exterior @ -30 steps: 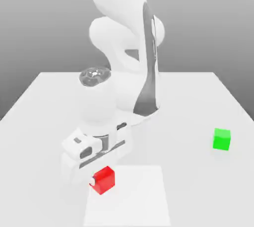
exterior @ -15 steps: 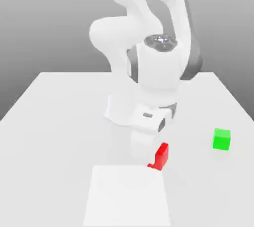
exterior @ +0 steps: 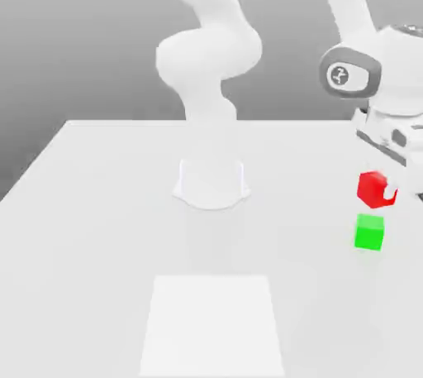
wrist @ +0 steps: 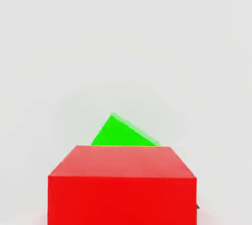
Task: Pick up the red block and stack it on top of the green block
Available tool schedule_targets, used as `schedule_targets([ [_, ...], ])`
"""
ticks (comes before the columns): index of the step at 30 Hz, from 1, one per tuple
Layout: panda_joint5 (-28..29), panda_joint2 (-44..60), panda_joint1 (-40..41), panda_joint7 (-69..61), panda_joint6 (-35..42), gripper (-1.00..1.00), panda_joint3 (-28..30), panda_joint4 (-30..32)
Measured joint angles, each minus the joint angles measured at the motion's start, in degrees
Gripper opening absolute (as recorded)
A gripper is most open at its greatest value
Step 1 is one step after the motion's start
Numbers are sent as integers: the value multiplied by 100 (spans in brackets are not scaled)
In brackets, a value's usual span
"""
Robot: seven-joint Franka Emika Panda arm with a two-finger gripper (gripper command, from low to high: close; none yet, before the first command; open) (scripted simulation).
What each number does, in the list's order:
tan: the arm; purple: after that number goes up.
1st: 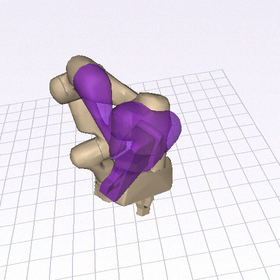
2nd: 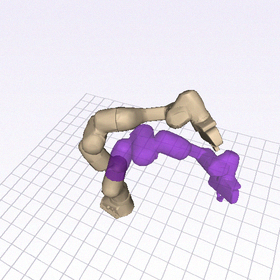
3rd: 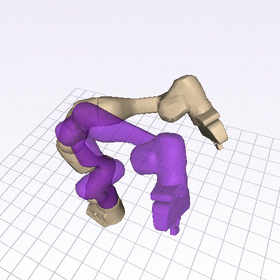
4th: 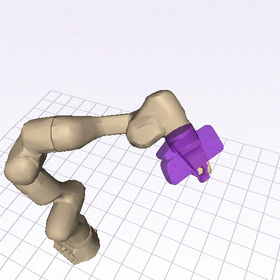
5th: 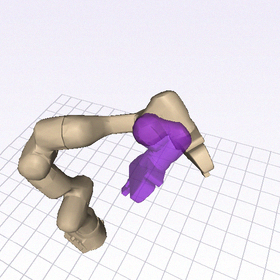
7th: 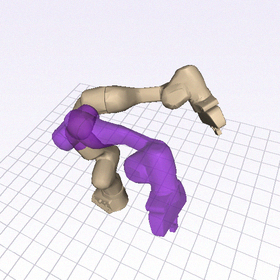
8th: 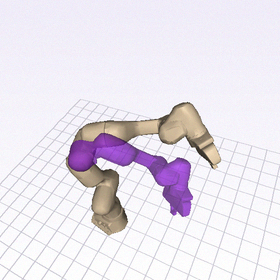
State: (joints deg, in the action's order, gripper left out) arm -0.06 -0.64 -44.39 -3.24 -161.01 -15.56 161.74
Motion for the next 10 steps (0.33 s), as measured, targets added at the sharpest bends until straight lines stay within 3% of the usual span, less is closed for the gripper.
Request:
schedule_targets([
  [2, 391, 419, 1, 278, -386, -100, 97, -18],
  [3, 495, 526, -14, 350, -484, 100, 131, -22],
  [10, 463, 501, -26, 327, -469, 100, 126, -21],
])
